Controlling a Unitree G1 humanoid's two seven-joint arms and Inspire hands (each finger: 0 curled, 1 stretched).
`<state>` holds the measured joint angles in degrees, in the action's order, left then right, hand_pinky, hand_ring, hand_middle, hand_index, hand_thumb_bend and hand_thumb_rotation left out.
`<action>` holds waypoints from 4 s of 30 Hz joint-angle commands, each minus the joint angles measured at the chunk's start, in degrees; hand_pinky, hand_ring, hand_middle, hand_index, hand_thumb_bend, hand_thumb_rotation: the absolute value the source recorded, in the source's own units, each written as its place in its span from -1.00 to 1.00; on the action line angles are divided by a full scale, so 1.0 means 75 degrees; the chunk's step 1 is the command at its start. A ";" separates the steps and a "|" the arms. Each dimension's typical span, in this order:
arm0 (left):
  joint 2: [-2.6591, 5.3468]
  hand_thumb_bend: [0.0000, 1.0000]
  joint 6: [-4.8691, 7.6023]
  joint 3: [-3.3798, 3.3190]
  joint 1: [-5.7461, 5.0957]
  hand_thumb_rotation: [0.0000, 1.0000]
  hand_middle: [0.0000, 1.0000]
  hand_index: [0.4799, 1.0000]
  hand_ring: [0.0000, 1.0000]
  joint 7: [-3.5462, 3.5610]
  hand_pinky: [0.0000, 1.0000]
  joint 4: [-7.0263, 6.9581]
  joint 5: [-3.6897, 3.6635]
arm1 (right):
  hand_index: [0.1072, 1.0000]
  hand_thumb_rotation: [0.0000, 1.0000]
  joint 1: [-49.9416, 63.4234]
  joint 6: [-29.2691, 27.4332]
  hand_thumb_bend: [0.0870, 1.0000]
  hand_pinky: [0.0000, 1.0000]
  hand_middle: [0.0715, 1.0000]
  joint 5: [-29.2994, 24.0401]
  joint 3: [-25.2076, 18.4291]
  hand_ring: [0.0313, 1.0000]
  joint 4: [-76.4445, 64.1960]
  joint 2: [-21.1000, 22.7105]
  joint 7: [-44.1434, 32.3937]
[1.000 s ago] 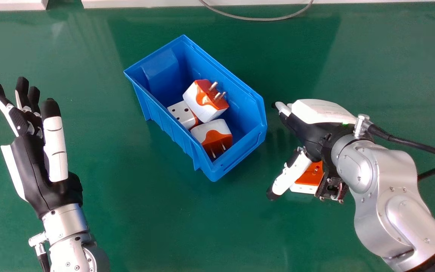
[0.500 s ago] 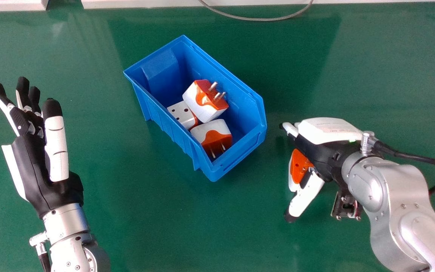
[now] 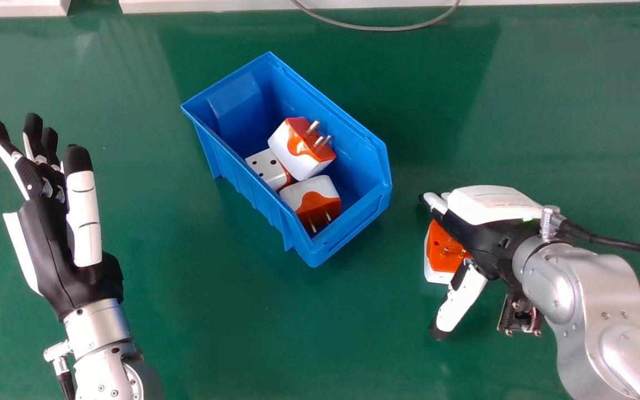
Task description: Pick all objects and put in blue box
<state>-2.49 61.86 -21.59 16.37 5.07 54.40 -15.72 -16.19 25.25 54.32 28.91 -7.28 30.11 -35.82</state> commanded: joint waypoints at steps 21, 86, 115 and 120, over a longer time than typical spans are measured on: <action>-0.0033 0.49 0.0134 0.0003 -0.0072 0.46 0.96 0.92 0.96 -0.0023 0.86 -0.0123 0.0106 | -0.07 -1.00 0.0349 -0.1161 -0.04 -0.29 -0.04 -0.0739 -0.0854 -0.20 0.0544 -0.0632 0.2374; -0.0067 0.55 0.0061 -0.0110 0.0358 0.40 0.93 0.83 0.93 0.0151 0.87 0.0154 -0.0078 | -0.08 -1.00 -0.2182 -0.3495 -0.07 -0.50 -0.12 -0.1104 -0.1226 -0.29 0.0034 -0.2077 0.3984; -0.0111 0.45 0.0311 -0.0139 0.0283 0.44 0.92 0.79 0.91 -0.0053 0.84 0.0277 0.0152 | -0.02 -0.91 -0.4030 -0.3983 0.09 -0.25 0.13 -0.0056 0.0401 0.02 0.5075 -0.2332 0.5771; -0.0087 0.46 0.0268 -0.0138 0.0278 0.44 0.92 0.80 0.91 0.0013 0.84 0.0252 0.0076 | 0.42 -0.69 -0.3861 -0.3580 0.60 0.25 0.61 0.0177 0.0482 0.49 0.4647 -0.2300 0.5628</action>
<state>-2.80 63.15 -22.78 18.68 4.93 56.85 -15.38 -44.93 -2.33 55.04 32.59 29.65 12.58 6.32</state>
